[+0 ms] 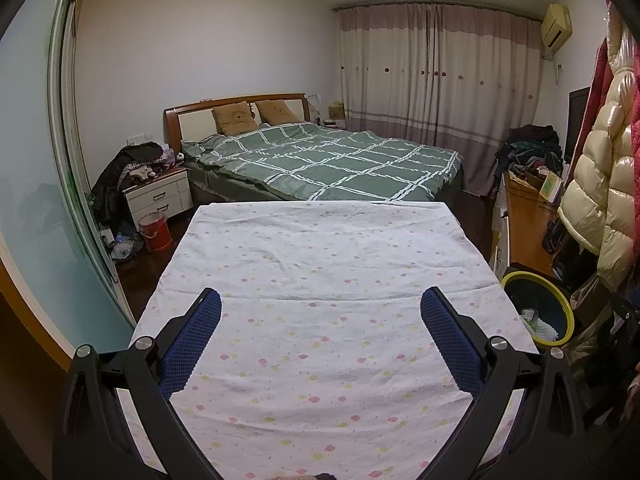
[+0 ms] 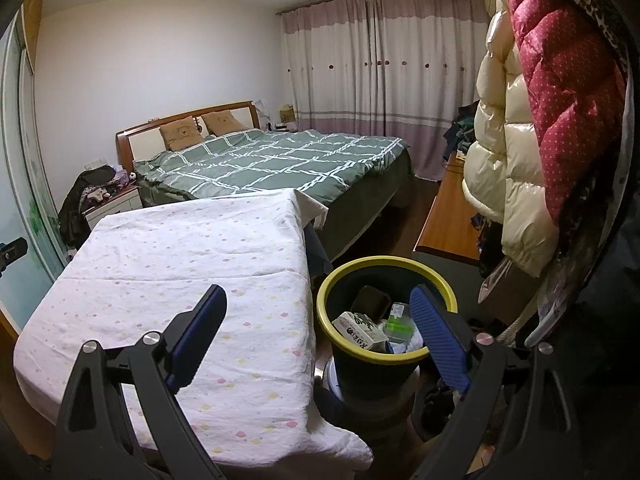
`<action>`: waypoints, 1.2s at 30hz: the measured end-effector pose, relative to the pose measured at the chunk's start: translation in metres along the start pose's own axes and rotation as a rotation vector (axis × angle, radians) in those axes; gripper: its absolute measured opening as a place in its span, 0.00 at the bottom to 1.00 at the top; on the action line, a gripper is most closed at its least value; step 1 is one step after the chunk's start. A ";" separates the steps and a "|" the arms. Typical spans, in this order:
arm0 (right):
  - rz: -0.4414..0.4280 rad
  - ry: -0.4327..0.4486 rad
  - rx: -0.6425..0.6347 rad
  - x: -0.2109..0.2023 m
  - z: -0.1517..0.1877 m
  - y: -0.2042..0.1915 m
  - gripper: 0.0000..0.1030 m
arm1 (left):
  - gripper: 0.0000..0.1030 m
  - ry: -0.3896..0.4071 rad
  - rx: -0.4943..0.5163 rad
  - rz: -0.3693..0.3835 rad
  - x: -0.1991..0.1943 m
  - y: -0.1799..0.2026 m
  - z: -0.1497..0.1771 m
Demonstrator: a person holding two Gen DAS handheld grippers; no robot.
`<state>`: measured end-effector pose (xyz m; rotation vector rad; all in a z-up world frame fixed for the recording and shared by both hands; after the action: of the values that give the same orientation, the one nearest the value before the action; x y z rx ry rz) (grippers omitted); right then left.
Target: Collect trash
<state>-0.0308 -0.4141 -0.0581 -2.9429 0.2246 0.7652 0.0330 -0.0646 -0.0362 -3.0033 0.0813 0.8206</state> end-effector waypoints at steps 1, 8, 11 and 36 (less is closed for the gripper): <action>0.002 0.002 0.000 0.000 0.000 0.000 0.86 | 0.95 0.001 -0.001 0.000 0.000 -0.001 0.000; 0.003 0.001 0.000 0.000 0.000 0.000 0.86 | 0.95 0.004 -0.002 -0.010 -0.001 -0.005 0.000; 0.001 0.002 0.001 0.000 0.000 0.000 0.86 | 0.95 0.001 -0.003 -0.009 -0.001 -0.005 -0.001; 0.000 0.000 0.003 0.002 0.001 -0.001 0.86 | 0.95 -0.007 -0.004 0.007 0.002 -0.008 0.000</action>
<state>-0.0295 -0.4129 -0.0596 -2.9404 0.2257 0.7647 0.0355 -0.0571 -0.0376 -3.0054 0.0898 0.8330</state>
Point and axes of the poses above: each gripper's, at about its wrist camera, not at the fingertips, and x roughly the way its jaws point, y to its right, z to its underside, the point moved 4 cm from there along x, roughly the way its jaws point, and after that the axes turned 1 degree about -z, right-handed, at the moved point
